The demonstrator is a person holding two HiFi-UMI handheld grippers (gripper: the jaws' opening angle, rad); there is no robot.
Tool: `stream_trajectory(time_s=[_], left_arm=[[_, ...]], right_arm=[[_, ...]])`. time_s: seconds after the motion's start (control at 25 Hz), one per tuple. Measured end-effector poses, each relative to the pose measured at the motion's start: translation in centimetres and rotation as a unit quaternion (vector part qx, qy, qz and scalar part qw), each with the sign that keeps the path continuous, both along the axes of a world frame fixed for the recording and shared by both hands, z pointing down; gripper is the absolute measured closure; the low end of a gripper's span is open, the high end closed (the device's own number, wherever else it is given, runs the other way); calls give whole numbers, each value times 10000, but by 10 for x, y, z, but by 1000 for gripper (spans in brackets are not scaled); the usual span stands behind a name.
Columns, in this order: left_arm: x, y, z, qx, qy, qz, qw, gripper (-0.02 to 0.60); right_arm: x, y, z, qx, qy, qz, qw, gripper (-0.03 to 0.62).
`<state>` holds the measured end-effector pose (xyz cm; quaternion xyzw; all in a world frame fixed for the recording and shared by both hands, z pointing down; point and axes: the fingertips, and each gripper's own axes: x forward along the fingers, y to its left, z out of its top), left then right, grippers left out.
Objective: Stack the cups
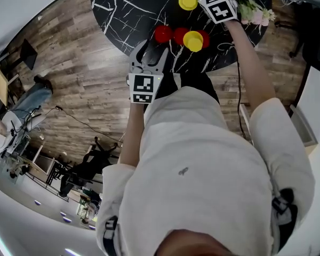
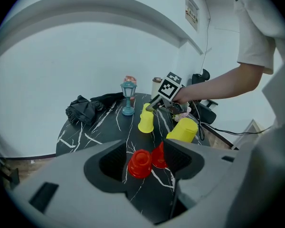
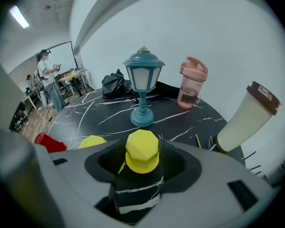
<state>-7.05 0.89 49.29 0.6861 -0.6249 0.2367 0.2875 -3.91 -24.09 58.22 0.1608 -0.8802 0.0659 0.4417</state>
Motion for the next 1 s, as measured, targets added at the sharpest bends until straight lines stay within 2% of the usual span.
stream_trajectory(time_s=[0.52,1.0], left_arm=[[4,10,-9,88,-75,-27,9999,337],[28,22,-19,290,-54,103,9995,337]], right_arm=[[11,1,-17,83,12,-50,10000,372],[31,16,-71,387,-245,-65,9989,372]])
